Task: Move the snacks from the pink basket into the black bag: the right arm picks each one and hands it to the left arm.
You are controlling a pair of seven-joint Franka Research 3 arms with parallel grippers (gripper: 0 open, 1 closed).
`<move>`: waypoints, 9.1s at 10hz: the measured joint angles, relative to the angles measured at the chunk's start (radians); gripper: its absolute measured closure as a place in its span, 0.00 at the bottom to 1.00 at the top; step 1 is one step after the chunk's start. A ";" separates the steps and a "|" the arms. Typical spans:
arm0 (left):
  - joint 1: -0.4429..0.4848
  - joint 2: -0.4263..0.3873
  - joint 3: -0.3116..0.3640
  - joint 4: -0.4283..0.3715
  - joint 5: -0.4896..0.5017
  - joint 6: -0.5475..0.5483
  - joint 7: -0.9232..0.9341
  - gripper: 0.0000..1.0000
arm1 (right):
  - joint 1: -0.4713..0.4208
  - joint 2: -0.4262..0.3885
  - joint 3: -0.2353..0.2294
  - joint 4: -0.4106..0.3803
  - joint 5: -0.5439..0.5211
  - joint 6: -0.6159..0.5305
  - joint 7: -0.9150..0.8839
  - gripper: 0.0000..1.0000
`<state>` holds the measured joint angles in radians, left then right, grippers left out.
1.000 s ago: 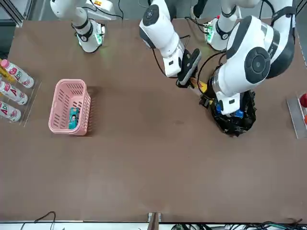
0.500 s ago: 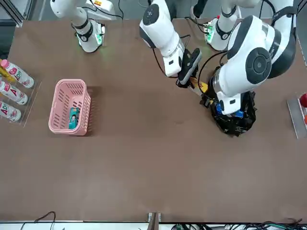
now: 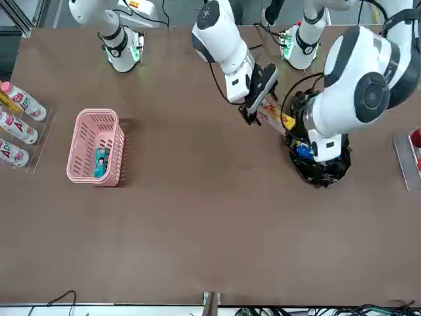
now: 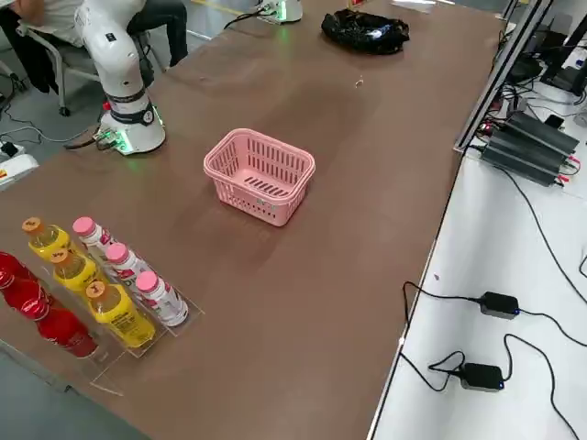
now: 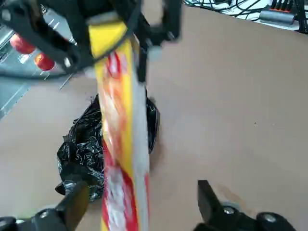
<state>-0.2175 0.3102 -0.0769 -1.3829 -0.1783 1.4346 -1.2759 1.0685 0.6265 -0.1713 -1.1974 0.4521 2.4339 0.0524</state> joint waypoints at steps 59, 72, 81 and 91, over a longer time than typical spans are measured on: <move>0.374 -0.257 -0.109 -0.040 0.170 0.022 1.088 0.00 | -0.741 -0.514 -0.191 -1.141 -0.449 0.082 -0.100 0.00; 0.364 -0.218 -0.109 -0.062 0.173 0.034 1.186 0.00 | -0.793 -0.457 -0.187 -1.210 -0.496 0.234 -0.181 0.00; 0.356 -0.207 -0.137 -0.062 0.173 0.032 1.176 0.00 | -0.759 -0.443 -0.180 -1.220 -0.496 0.246 -0.174 0.15; 0.344 -0.197 -0.140 -0.068 0.174 0.030 1.146 0.00 | -0.758 -0.358 -0.180 -1.299 -0.498 0.478 -0.176 0.14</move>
<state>0.1261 0.1132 -0.2172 -1.4505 -0.0048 1.4646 -0.1295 0.3108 0.2686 -0.3514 -2.4962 -0.0456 2.9118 -0.1232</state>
